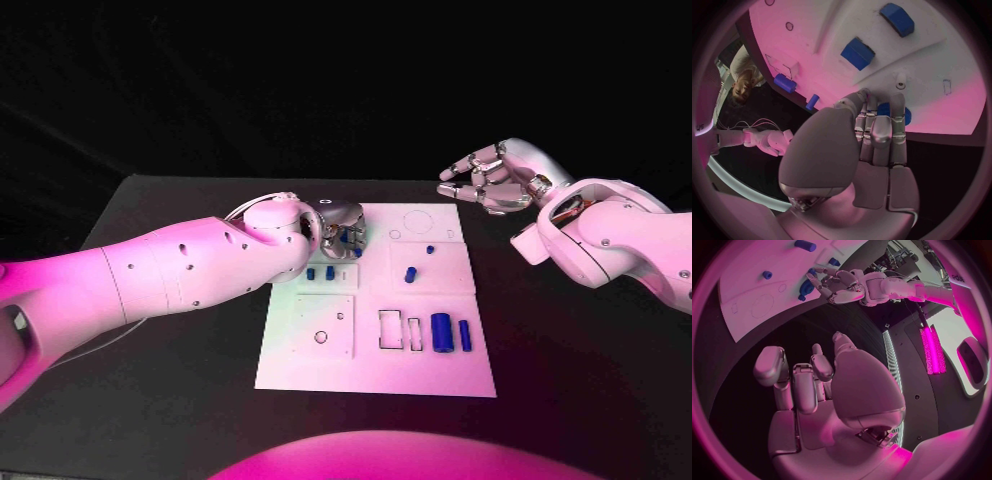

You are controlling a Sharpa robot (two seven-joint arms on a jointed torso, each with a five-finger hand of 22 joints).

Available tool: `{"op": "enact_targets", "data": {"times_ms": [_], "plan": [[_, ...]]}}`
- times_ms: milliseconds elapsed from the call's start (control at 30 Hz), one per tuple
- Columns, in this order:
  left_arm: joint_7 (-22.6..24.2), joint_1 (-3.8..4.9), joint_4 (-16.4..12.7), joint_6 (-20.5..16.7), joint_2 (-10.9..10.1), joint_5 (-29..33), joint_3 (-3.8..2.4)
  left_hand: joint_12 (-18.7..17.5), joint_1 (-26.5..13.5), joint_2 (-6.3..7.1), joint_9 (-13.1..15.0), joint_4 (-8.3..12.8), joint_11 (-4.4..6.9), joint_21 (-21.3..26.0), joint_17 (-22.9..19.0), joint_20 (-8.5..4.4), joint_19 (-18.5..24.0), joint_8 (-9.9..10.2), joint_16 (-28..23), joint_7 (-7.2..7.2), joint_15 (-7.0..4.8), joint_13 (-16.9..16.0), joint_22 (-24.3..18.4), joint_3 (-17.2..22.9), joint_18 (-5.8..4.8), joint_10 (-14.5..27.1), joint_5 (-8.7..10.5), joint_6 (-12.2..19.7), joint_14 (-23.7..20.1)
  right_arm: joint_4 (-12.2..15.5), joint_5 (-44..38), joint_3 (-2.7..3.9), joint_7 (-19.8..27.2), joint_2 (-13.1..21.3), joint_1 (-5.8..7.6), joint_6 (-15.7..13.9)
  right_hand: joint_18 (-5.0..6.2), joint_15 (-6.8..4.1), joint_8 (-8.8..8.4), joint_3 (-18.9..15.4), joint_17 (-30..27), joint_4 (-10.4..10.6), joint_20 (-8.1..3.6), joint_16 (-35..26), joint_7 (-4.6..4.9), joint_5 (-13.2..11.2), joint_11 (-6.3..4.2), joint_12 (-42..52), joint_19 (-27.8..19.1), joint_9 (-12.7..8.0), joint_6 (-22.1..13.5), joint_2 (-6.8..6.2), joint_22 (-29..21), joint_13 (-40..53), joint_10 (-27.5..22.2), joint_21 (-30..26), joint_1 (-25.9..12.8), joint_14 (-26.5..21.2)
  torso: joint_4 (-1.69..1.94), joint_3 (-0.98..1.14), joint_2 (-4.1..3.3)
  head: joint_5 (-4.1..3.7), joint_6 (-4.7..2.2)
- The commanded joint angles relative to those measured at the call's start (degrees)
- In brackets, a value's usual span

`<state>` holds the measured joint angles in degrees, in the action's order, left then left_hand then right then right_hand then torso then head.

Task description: Assemble the parts on the task board

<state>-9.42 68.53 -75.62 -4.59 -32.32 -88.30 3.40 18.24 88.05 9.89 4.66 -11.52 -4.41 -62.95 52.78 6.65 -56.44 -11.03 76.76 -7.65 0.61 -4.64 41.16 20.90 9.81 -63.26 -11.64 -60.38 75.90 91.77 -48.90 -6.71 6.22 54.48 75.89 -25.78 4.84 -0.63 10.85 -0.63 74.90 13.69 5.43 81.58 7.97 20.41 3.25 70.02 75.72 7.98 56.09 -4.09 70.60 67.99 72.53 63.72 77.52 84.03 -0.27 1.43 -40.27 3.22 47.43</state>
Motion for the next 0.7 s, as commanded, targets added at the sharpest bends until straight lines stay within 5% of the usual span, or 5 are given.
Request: {"op": "enact_targets", "data": {"times_ms": [33, 400, 700], "plan": [[-0.2, -0.77, 0.36, 2.6, 0.17, 0.49, 0.52, -0.39, -0.94, 0.02, 0.1, -0.21, 0.07, -0.36, 0.06, 0.01, -0.59, 0.24, 0.47, 0.14, -0.09, -0.24, 0.2, 0.19, 0.22, -0.61, 0.06, -0.65, 0.62, 0.07, -0.33, 0.02, 0.45, -0.03, -0.02, 0.2, 1.17, -0.43, 0.21, -0.05, 1.67, -0.4, -0.29, -0.17, -0.11, 0.34, -0.14, 0.0, -0.16, -0.06, -0.23, 0.55, -0.1, 0.06, 0.1, -0.39, 0.17, 2.84, 0.04, -0.01, 0.04, 0.0, 0.02], [0.47, -0.91, -0.34, -0.71, -0.41, 2.25, 0.38, -0.8, -2.35, -0.34, 0.15, -0.7, 0.31, -0.87, 0.52, -0.16, -1.31, 0.44, 0.88, 0.39, -0.3, -0.29, 1.03, -0.1, 0.06, -1.49, 0.07, -1.64, 1.11, -0.09, -0.33, 0.02, 0.49, -0.12, -0.02, 0.17, 1.17, -0.43, 0.21, -0.05, 1.67, -0.4, -0.29, -0.17, -0.11, 0.34, -0.14, 0.0, -0.16, -0.06, -0.23, 0.55, -0.1, 0.06, 0.1, -0.39, 0.17, 2.84, 0.02, -0.03, 0.03, 0.15, -0.29], [0.29, -0.88, -3.18, -2.49, -2.78, 3.8, -0.88, -0.89, -2.54, -0.31, 0.14, -0.77, 0.32, -1.0, 0.7, -0.19, -1.52, 0.51, 0.97, 0.38, -0.31, -0.29, 1.26, -0.16, 0.02, -1.55, 0.07, -1.69, 1.23, -0.46, -0.33, 0.02, 0.49, -0.1, -0.02, 0.12, 1.17, -0.43, 0.21, -0.05, 1.67, -0.4, -0.29, -0.17, -0.11, 0.34, -0.14, 0.0, -0.16, -0.06, -0.23, 0.55, -0.1, 0.06, 0.1, -0.39, 0.17, 2.84, 0.06, 0.0, 0.06, 0.24, -0.6]]}}
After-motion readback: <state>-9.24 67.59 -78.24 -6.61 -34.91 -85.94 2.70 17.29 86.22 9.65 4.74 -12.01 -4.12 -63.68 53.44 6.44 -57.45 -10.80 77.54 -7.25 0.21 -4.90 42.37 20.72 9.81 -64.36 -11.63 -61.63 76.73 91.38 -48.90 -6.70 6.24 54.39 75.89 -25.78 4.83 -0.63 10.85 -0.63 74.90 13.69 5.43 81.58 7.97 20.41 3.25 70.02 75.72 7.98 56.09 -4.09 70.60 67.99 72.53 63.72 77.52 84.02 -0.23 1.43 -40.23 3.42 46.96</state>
